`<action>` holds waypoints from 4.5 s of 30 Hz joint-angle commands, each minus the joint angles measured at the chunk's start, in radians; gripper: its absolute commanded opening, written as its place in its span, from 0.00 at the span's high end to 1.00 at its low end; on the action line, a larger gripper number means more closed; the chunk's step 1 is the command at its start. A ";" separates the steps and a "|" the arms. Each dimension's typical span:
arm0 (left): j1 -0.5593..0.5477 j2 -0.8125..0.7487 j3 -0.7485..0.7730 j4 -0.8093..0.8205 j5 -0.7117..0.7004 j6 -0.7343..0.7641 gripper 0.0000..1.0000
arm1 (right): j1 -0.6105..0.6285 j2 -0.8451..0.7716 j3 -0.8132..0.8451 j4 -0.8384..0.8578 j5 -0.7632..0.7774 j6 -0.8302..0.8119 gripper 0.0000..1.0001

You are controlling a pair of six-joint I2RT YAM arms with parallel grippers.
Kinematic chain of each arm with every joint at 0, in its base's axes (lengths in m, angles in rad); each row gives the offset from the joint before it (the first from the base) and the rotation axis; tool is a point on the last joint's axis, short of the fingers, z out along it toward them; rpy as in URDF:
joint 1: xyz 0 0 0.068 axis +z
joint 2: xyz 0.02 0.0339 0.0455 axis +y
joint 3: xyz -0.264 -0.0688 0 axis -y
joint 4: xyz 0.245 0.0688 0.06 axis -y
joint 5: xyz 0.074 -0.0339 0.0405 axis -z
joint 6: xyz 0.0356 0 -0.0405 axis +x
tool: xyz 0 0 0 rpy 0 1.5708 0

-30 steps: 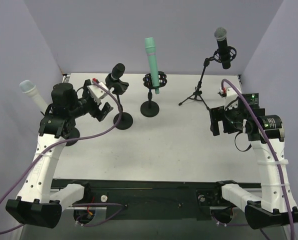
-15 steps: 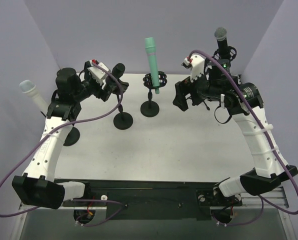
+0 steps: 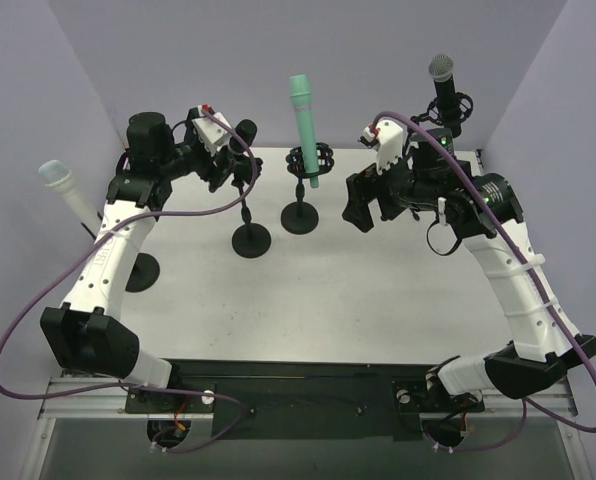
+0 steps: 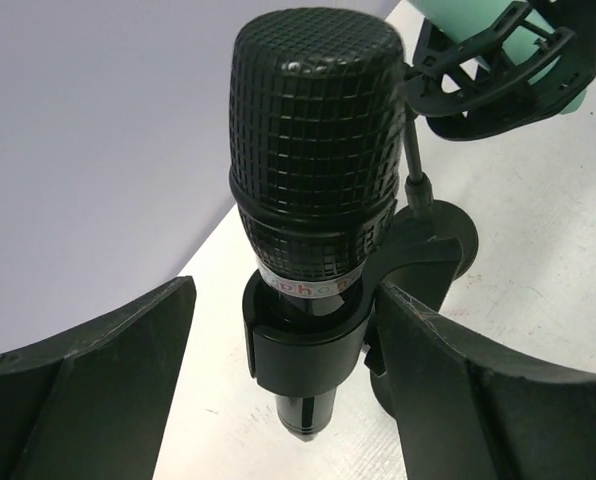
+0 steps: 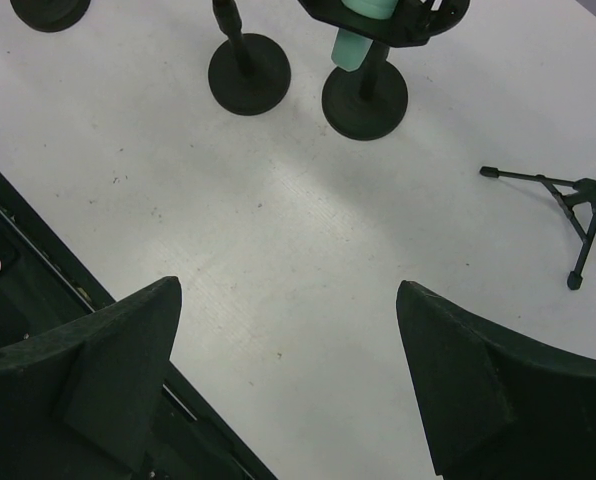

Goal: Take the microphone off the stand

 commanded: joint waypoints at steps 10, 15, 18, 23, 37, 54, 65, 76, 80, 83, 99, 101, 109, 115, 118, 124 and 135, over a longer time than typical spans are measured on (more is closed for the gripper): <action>-0.003 0.027 0.091 -0.215 0.145 0.110 0.41 | 0.002 -0.035 -0.043 0.012 -0.003 -0.016 0.16; -0.003 0.018 0.074 -0.232 0.147 0.069 0.53 | 0.003 -0.021 -0.034 0.012 -0.019 -0.008 0.16; -0.003 0.003 0.059 -0.223 0.156 0.051 0.62 | 0.003 -0.010 -0.025 0.012 -0.020 -0.005 0.16; -0.003 -0.036 0.002 -0.131 0.121 -0.047 0.93 | 0.003 0.002 -0.011 0.012 -0.020 0.001 0.16; -0.062 -0.174 -0.093 -0.036 0.166 -0.201 1.00 | 0.005 0.036 0.047 0.013 -0.023 0.002 0.16; -0.471 -0.263 -0.180 -0.053 -0.178 -0.114 1.00 | -0.001 0.001 0.035 -0.033 -0.176 -0.123 0.18; -0.487 -0.321 -0.202 -0.105 -0.180 -0.161 0.31 | 0.000 -0.001 0.011 -0.042 -0.259 -0.136 0.19; -0.477 -0.292 -0.102 -0.158 -0.094 -0.186 0.14 | -0.001 -0.041 -0.057 -0.042 -0.296 -0.171 0.14; -0.477 -0.237 -0.026 -0.183 -0.039 -0.154 0.12 | -0.001 -0.142 -0.239 0.176 -0.214 -0.114 0.11; -0.468 -0.195 0.042 -0.203 -0.013 -0.125 0.11 | -0.003 -0.228 -0.382 0.381 -0.187 -0.010 0.08; -0.470 -0.071 0.186 -0.304 0.050 -0.071 0.32 | 0.052 -0.153 -0.462 0.539 -0.365 0.004 0.06; -0.470 -0.070 0.188 -0.301 0.047 -0.089 0.41 | 0.058 -0.141 -0.465 0.562 -0.388 0.004 0.06; -0.464 -0.129 0.107 -0.246 0.029 -0.206 0.95 | 0.095 -0.134 -0.546 0.699 -0.385 -0.013 0.05; -0.457 -0.154 0.091 -0.232 0.003 -0.229 1.00 | 0.100 -0.096 -0.535 0.703 -0.410 -0.050 0.05; -0.454 -0.155 0.094 -0.241 0.007 -0.229 1.00 | 0.101 -0.081 -0.520 0.708 -0.443 -0.067 0.05; -0.451 -0.143 0.105 -0.247 0.020 -0.226 1.00 | 0.123 -0.039 -0.479 0.611 -0.497 -0.202 0.10; -0.448 -0.145 0.108 -0.255 0.035 -0.215 1.00 | 0.128 -0.010 -0.470 0.647 -0.491 -0.199 0.16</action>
